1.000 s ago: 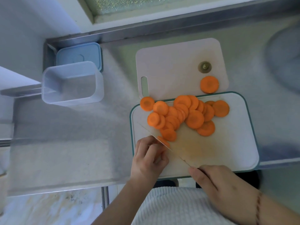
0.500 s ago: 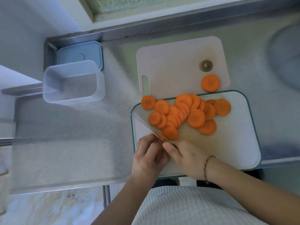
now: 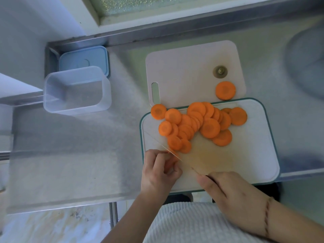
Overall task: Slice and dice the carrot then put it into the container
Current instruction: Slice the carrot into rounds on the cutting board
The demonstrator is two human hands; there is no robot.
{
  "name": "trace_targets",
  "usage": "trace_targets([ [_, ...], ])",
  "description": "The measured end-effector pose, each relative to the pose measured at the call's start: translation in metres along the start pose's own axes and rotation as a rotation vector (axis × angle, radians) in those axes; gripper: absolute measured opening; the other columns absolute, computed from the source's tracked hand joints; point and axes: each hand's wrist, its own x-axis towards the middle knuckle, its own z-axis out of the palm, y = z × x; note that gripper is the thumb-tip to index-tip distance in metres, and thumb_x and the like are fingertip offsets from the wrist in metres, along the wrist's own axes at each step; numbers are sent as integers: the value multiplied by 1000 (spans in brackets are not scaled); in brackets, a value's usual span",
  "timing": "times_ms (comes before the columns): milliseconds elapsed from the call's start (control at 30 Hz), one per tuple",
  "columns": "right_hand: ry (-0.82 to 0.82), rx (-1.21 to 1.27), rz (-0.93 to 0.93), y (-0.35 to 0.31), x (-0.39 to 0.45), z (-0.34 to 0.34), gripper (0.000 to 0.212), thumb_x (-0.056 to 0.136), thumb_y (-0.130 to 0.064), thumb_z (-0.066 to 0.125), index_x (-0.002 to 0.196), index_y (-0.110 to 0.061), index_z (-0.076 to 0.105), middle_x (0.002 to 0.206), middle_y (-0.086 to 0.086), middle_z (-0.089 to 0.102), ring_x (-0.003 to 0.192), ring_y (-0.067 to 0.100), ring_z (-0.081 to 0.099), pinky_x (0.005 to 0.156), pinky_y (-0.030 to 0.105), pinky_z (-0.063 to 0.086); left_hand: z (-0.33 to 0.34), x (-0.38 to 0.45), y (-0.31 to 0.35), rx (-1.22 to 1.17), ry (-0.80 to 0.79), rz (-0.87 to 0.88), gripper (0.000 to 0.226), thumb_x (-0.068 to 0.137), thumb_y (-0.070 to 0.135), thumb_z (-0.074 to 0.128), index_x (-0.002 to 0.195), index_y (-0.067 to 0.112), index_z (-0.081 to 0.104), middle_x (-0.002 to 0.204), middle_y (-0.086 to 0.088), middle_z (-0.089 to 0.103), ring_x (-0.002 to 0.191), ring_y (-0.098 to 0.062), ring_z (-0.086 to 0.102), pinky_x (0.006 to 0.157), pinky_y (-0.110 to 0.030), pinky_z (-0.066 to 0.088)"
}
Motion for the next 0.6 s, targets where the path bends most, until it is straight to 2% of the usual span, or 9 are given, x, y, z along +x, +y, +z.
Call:
trace_targets([
  [200,-22,-6,58,5,-6,-1,86,68,-93,6,62,-19,49,60,3,57,62,14,54,64,32,45,0,0,0,-3,-15,-21,31,69,6,74,89,17,54,91,2,47,70,-16,52,63,-13,43],
  [300,-48,-5,77,4,-2,3,86,70,-91,5,63,-18,49,59,2,56,62,14,54,65,33,45,2,-1,-1,8,-17,-9,41,63,-2,80,87,16,52,85,-3,50,70,-15,50,63,-11,42],
  [467,-109,27,122,-5,31,14,71,79,-78,15,60,-16,44,51,-3,44,50,11,43,56,29,41,1,-1,0,-1,-24,10,47,62,-1,87,90,17,54,86,-4,53,76,-13,50,66,-10,44],
  [600,-109,78,-5,-7,69,31,83,82,-83,12,83,-16,62,69,3,67,64,17,64,66,42,54,-2,2,6,-48,-28,43,30,78,15,82,93,15,55,98,-2,53,82,-14,54,69,-18,51],
])
